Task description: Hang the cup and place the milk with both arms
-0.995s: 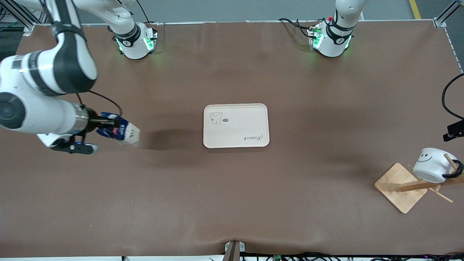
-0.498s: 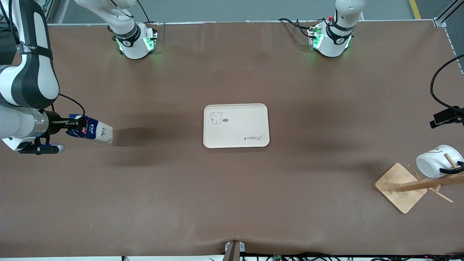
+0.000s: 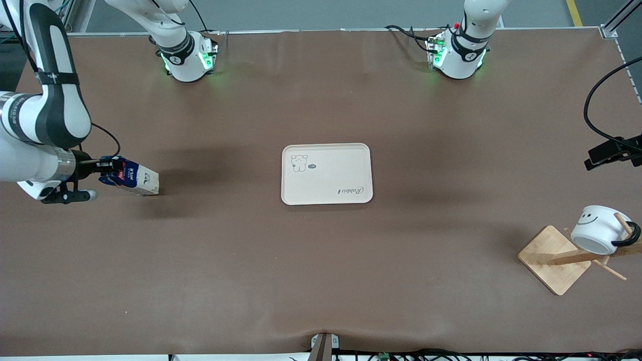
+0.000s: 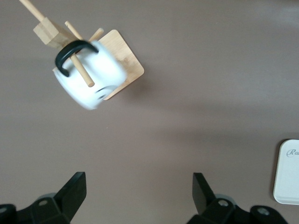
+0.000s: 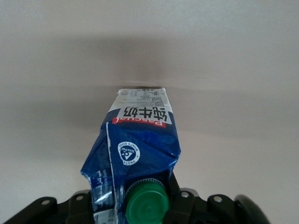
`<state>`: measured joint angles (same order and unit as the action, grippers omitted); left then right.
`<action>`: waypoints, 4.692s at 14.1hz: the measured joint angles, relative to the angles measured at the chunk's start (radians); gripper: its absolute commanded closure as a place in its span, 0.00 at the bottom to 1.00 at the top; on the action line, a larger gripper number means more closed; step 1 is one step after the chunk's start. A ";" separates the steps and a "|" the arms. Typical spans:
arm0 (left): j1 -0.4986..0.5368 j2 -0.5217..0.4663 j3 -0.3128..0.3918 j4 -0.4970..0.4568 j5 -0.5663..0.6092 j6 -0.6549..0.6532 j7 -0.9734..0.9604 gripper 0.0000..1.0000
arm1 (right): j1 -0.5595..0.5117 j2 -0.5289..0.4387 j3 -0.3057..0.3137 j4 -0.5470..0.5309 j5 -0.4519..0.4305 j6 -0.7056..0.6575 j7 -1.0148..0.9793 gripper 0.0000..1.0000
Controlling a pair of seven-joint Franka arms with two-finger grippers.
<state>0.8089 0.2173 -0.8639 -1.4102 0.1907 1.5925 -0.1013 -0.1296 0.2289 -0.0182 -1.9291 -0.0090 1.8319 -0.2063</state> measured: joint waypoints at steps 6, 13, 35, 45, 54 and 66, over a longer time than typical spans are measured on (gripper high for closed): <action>-0.392 -0.129 0.354 -0.009 -0.036 -0.085 0.000 0.00 | 0.001 -0.004 0.003 -0.057 -0.030 0.048 0.000 1.00; -0.695 -0.253 0.713 -0.132 -0.145 -0.088 0.021 0.00 | 0.001 -0.020 0.004 -0.087 -0.031 0.066 0.000 0.37; -0.707 -0.233 0.720 -0.146 -0.152 -0.087 0.020 0.00 | 0.001 -0.021 0.010 -0.045 -0.031 -0.009 0.000 0.00; -0.707 -0.245 0.722 -0.146 -0.152 -0.088 0.008 0.00 | 0.038 -0.001 0.021 0.474 0.075 -0.315 0.000 0.00; -0.710 -0.265 0.716 -0.188 -0.152 -0.056 0.007 0.00 | 0.087 -0.121 0.022 0.699 0.075 -0.582 0.274 0.00; -0.709 -0.279 0.720 -0.190 -0.152 -0.049 0.016 0.00 | 0.096 -0.283 0.033 0.488 0.038 -0.594 0.243 0.00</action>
<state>0.1003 -0.0619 -0.1437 -1.6003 0.0382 1.5436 -0.0854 -0.0331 -0.0545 0.0145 -1.4411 0.0288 1.2381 0.0365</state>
